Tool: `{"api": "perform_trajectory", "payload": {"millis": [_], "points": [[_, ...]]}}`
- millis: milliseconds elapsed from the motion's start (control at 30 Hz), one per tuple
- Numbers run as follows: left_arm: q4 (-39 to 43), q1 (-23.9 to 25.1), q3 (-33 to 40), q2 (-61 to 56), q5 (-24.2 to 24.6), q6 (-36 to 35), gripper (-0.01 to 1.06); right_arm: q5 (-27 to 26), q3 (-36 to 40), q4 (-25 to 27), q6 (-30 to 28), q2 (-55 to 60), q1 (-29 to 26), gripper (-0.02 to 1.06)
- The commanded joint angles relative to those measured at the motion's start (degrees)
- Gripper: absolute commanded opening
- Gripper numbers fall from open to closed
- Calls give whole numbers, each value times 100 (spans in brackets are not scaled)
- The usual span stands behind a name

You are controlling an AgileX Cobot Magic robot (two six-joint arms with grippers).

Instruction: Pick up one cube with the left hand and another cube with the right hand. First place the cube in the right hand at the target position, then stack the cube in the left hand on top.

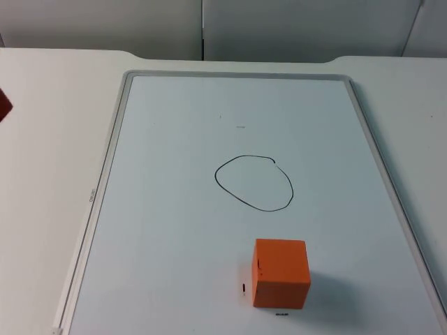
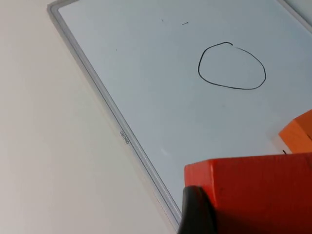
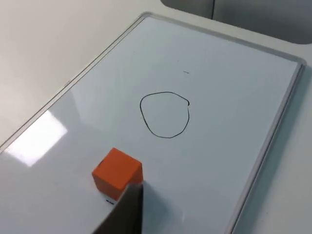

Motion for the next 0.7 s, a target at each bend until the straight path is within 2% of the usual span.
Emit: {"api": "perform_trajectory", "payload": {"millis": [0, 100, 200, 333, 400, 467, 500, 633, 667], "points": [[42, -24, 17, -92, 90, -71, 5, -302, -186, 81, -376, 581, -39, 104], [56, -24, 44, -92, 90, -71, 5, -605, -530, 95, -566, 1398, -39, 104], [88, -24, 75, -92, 36, -71, 5, -725, -845, 320, -798, 2108, -39, 104], [200, -24, 75, -92, 36, -71, 5, -868, -1234, 511, -1126, 2801, 284, 104], [225, -24, 75, -92, 36, -71, 5, -1132, -1489, 370, -1244, 3200, 747, 104], [226, -24, 75, -92, 25, -71, 5, -1301, -1703, 21, -1269, 3614, 1428, 104], [226, -24, 75, -92, 25, -71, 5, -1301, -1703, 21, -1269, 3614, 1428, 104], [239, -24, 75, -92, -43, -49, 5, -1631, -1935, -511, -1269, 4390, 2835, 104], [239, -24, 75, -92, -43, -49, 5, -1631, -1935, -511, -1269, 4390, 2835, 104]]}}
